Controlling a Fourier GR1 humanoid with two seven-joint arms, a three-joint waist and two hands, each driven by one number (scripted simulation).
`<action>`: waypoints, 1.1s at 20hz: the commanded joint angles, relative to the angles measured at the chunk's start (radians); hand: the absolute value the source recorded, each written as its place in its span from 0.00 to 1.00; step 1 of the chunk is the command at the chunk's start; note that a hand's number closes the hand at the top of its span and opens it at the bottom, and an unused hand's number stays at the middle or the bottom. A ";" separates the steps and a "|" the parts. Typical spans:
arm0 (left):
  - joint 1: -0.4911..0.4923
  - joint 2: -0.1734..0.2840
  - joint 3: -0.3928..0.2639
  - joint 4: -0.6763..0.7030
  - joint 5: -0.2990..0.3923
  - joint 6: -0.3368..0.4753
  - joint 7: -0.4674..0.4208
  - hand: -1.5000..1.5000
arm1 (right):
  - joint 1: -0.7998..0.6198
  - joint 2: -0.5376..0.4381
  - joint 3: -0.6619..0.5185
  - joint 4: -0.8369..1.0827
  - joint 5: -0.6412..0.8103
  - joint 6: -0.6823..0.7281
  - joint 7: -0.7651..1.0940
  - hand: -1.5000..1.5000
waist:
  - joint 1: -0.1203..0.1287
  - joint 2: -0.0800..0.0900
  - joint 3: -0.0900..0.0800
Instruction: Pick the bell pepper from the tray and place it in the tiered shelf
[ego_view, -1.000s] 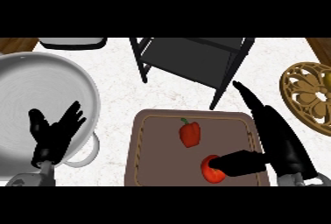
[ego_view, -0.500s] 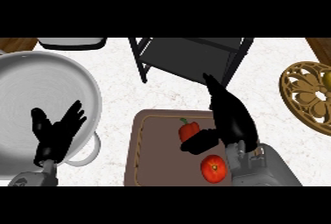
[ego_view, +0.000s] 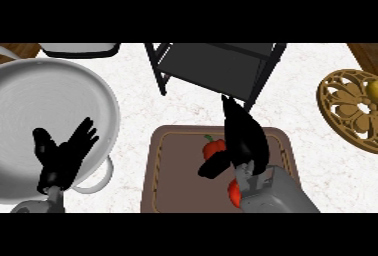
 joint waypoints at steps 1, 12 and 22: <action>0.032 0.004 0.011 0.012 0.007 -0.011 0.020 0.50 | 0.011 0.056 0.050 0.022 0.085 0.017 0.188 0.00 | 0.000 0.002 -0.006; -0.031 -0.001 0.046 0.036 -0.003 -0.031 0.047 0.50 | 0.013 0.058 0.053 0.147 0.116 -0.080 0.113 0.00 | 0.002 0.005 -0.006; -0.074 -0.016 0.066 0.055 -0.007 -0.041 0.075 0.50 | 0.061 0.059 0.065 0.295 0.213 -0.167 0.038 0.00 | 0.000 0.007 -0.006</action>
